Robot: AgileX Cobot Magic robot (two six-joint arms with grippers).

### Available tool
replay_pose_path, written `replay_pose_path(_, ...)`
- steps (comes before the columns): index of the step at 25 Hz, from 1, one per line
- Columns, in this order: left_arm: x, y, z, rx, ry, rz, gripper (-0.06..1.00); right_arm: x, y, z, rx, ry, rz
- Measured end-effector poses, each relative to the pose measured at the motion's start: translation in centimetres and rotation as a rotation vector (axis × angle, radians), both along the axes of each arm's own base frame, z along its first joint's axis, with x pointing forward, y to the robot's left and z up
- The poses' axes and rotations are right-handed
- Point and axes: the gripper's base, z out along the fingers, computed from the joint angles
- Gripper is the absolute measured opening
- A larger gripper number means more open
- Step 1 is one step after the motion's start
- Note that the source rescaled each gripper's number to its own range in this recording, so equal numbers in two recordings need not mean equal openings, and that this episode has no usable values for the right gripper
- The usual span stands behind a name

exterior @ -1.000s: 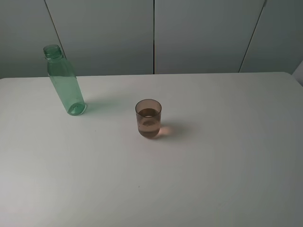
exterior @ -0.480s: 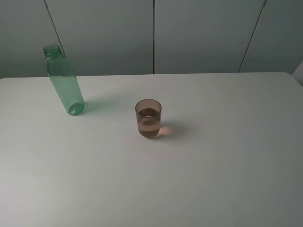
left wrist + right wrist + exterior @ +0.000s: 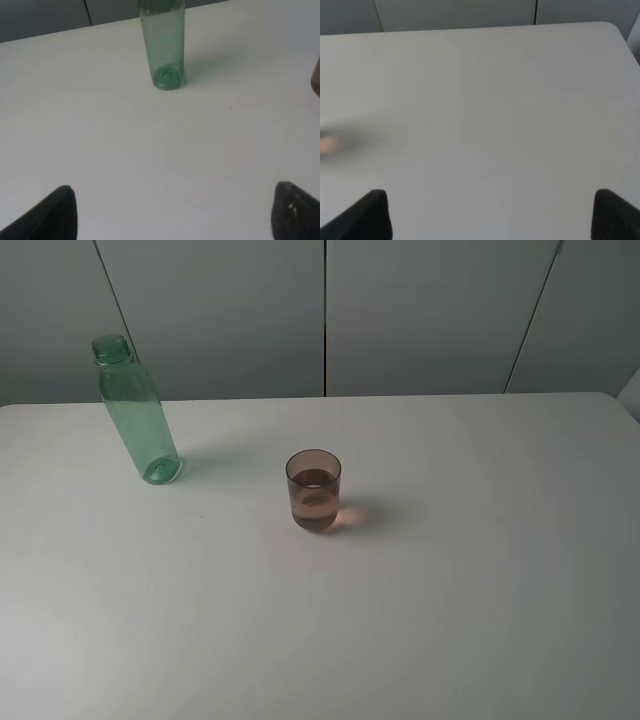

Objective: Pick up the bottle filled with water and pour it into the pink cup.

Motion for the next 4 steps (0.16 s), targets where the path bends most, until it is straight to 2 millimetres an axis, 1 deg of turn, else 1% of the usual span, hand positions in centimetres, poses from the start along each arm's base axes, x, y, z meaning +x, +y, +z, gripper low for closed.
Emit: replay_pose_path(4, 0.00, 0.00, 0.00, 0.000, 0.000, 0.000, 1.00, 0.00, 0.00, 0.00, 0.000, 0.000, 0.000)
